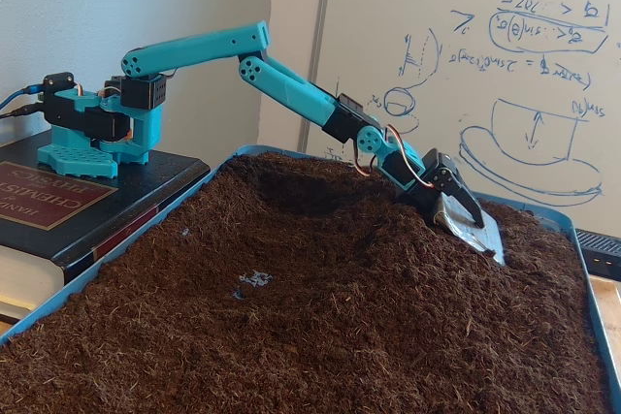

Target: Build a berm.

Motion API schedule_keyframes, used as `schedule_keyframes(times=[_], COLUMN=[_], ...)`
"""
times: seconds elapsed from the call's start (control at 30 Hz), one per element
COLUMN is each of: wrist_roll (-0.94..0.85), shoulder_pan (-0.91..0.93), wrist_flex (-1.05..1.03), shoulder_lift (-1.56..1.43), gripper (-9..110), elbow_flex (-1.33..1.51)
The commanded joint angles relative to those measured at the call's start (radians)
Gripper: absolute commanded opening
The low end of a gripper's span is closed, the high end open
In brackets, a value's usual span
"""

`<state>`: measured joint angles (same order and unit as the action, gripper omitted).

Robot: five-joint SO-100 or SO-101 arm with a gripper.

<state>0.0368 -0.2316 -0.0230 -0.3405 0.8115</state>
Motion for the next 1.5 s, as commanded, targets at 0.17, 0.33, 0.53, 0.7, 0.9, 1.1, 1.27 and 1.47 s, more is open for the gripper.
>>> schedule_keyframes(times=[0.17, 0.33, 0.53, 0.7, 0.9, 1.1, 1.27, 1.47], wrist_roll=[0.012, 0.014, 0.015, 0.072, 0.160, 0.187, 0.198, 0.198], shoulder_pan=[-0.009, -0.011, -0.021, -0.037, -0.060, -0.061, -0.061, -0.061], wrist_flex=[-0.086, -0.367, -0.597, -0.680, -0.762, -0.890, -1.008, -1.106], shoulder_lift=[-0.011, -0.017, -0.018, -0.044, -0.066, -0.123, -0.156, -0.198], gripper=[0, 0, 0, 0, 0, 0, 0, 0], elbow_flex=[-0.049, -0.067, -0.069, -0.064, -0.067, -0.051, -0.051, -0.051])
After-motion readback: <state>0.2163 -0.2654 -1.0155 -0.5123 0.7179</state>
